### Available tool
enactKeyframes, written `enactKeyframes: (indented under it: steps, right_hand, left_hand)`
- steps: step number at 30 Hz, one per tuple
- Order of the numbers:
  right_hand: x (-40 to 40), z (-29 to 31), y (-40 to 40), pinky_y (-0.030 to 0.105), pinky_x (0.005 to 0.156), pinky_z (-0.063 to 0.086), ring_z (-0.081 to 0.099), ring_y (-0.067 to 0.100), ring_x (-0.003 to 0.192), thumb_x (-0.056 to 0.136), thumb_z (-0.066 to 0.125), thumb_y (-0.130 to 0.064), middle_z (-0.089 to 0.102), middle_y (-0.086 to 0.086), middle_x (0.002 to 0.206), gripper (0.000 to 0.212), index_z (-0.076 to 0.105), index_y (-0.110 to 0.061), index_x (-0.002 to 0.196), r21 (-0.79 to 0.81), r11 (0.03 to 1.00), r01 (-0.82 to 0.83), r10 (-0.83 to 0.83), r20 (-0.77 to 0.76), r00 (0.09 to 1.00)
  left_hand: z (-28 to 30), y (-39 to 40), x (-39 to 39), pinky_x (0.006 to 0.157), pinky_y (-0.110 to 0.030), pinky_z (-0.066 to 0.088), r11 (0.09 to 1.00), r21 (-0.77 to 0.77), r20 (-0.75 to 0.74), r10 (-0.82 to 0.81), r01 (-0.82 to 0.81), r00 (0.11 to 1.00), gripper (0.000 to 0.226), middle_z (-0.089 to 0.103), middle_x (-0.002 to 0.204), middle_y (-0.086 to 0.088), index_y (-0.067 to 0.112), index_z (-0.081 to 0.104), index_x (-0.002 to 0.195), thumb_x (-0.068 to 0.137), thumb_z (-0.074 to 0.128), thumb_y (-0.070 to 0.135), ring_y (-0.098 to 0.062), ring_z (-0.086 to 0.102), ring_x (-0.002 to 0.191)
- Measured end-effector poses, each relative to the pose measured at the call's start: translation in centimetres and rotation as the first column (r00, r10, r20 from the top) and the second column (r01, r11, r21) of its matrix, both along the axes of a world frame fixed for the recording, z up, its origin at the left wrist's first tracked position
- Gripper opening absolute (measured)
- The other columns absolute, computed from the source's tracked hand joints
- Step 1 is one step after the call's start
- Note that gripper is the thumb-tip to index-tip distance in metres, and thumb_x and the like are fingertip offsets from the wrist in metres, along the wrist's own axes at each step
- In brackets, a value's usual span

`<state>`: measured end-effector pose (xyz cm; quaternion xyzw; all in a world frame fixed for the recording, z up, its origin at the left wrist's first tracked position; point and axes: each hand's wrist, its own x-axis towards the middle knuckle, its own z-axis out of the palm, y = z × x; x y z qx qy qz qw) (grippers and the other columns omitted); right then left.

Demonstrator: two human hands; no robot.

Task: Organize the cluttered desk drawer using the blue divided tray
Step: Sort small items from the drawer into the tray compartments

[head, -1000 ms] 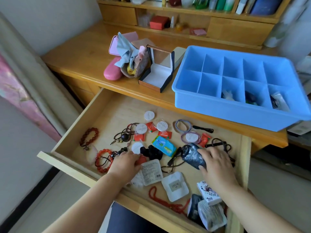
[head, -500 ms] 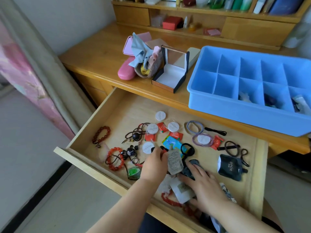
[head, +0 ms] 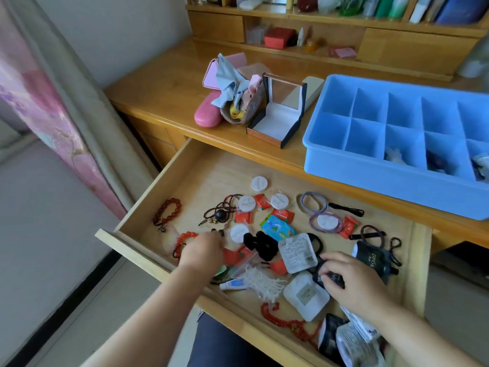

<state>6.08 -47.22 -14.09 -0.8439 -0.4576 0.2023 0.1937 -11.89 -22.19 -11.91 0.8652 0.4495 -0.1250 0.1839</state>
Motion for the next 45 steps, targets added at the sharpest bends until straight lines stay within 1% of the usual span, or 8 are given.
enactKeyframes:
  steps: [8, 13, 17, 22, 27, 35, 38, 45]
  right_hand:
    - [-2.9, 1.7, 2.5, 0.017, 0.078, 0.049, 0.06, 0.002, 0.092, 0.089, 0.061, -0.02, 0.062, -0.017, 0.101, 0.01, 0.07, -0.019, 0.093, 0.152, 0.988, -0.008, 0.019, -0.067, 0.998]
    - [-3.8, 3.1, 4.4, 0.007, 0.063, 0.046, 0.06, -0.008, 0.079, 0.088, 0.062, -0.03, 0.063, -0.019, 0.087, 0.01, 0.064, -0.036, 0.096, 0.115, 0.983, 0.142, -0.091, -0.361, 0.928]
    - [-4.8, 5.1, 6.5, 0.032, 0.08, 0.056, 0.066, 0.01, 0.087, 0.087, 0.064, -0.033, 0.067, -0.005, 0.101, 0.022, 0.061, -0.036, 0.109, 0.141, 0.943, 0.301, -0.141, -0.652, 0.745]
    - [-2.4, 10.1, 6.1, 0.017, 0.057, 0.051, 0.068, 0.005, 0.064, 0.087, 0.065, -0.029, 0.07, -0.006, 0.075, 0.009, 0.062, -0.037, 0.086, 0.413, 0.842, 0.347, -0.166, -0.415, 0.895]
    - [7.7, 18.6, 4.1, 0.013, 0.064, 0.047, 0.068, 0.004, 0.075, 0.086, 0.058, -0.037, 0.07, -0.012, 0.078, 0.017, 0.063, -0.038, 0.102, 0.703, 0.626, 0.337, -0.462, -0.014, 0.887]
    - [14.5, 17.0, 6.0, 0.037, 0.077, 0.047, 0.057, 0.036, 0.103, 0.093, 0.053, -0.032, 0.069, 0.011, 0.099, 0.023, 0.072, -0.021, 0.102, 0.072, 0.879, 0.472, -0.449, 0.458, 0.767]
    - [14.0, 16.6, 5.5, 0.037, 0.076, 0.042, 0.051, 0.035, 0.103, 0.095, 0.034, -0.047, 0.064, 0.008, 0.079, 0.051, 0.07, -0.014, 0.081, 0.049, 0.897, 0.439, -0.402, 0.501, 0.767]
    - [7.6, 11.7, 2.2, 0.041, 0.086, 0.031, 0.058, 0.031, 0.094, 0.089, 0.046, -0.044, 0.067, 0.007, 0.105, 0.042, 0.061, -0.012, 0.111, 0.423, 0.901, 0.096, -0.386, 0.68, 0.623]
  left_hand:
    - [-0.9, -0.2, -0.7, 0.063, -0.026, 0.044, 0.953, -0.129, -0.317, -0.303, 0.275, 0.899, 0.028, 0.053, 0.086, 0.006, 0.02, 0.056, 0.1, 0.077, 0.066, 0.034, -0.015, 0.052, 0.079]
    - [0.6, -0.9, -0.1, 0.059, -0.021, 0.044, 0.949, -0.232, 0.173, -0.175, 0.213, 0.969, 0.014, 0.061, 0.084, 0.005, 0.025, 0.06, 0.091, 0.081, 0.07, 0.027, -0.01, 0.054, 0.068]
    - [3.0, -3.6, 1.7, 0.064, -0.019, 0.055, 0.801, -0.543, 0.47, 0.042, 0.252, 0.882, 0.015, 0.07, 0.076, 0.0, 0.026, 0.068, 0.089, 0.08, 0.073, 0.015, -0.007, 0.065, 0.064]
    - [3.7, -4.4, 2.6, 0.071, -0.031, 0.058, 0.561, -0.804, 0.546, 0.566, 0.197, 0.617, 0.029, 0.072, 0.089, -0.009, 0.014, 0.057, 0.111, 0.086, 0.064, 0.001, -0.023, 0.068, 0.073]
    - [1.8, -1.2, 0.3, 0.074, -0.037, 0.059, 0.833, -0.542, 0.584, 0.47, -0.112, 0.662, 0.021, 0.074, 0.084, 0.005, 0.027, 0.061, 0.103, 0.091, 0.059, 0.01, -0.018, 0.07, 0.074]
    - [-1.8, 1.2, -1.4, 0.055, -0.019, 0.05, 0.776, -0.529, 0.52, 0.616, -0.343, 0.592, 0.019, 0.07, 0.084, -0.001, 0.017, 0.061, 0.108, 0.091, 0.059, 0.01, -0.012, 0.066, 0.065]
    - [-2.0, 1.1, -1.2, 0.055, -0.021, 0.049, 0.808, -0.467, 0.519, 0.58, -0.36, 0.628, 0.018, 0.069, 0.083, 0.001, 0.018, 0.062, 0.107, 0.091, 0.057, 0.01, -0.012, 0.065, 0.066]
    - [-1.4, -1.0, -0.1, 0.061, -0.003, 0.038, 0.993, -0.116, 0.499, 0.038, 0.023, 0.866, 0.024, 0.061, 0.097, 0.013, 0.027, 0.065, 0.107, 0.091, 0.054, 0.013, 0.004, 0.055, 0.078]
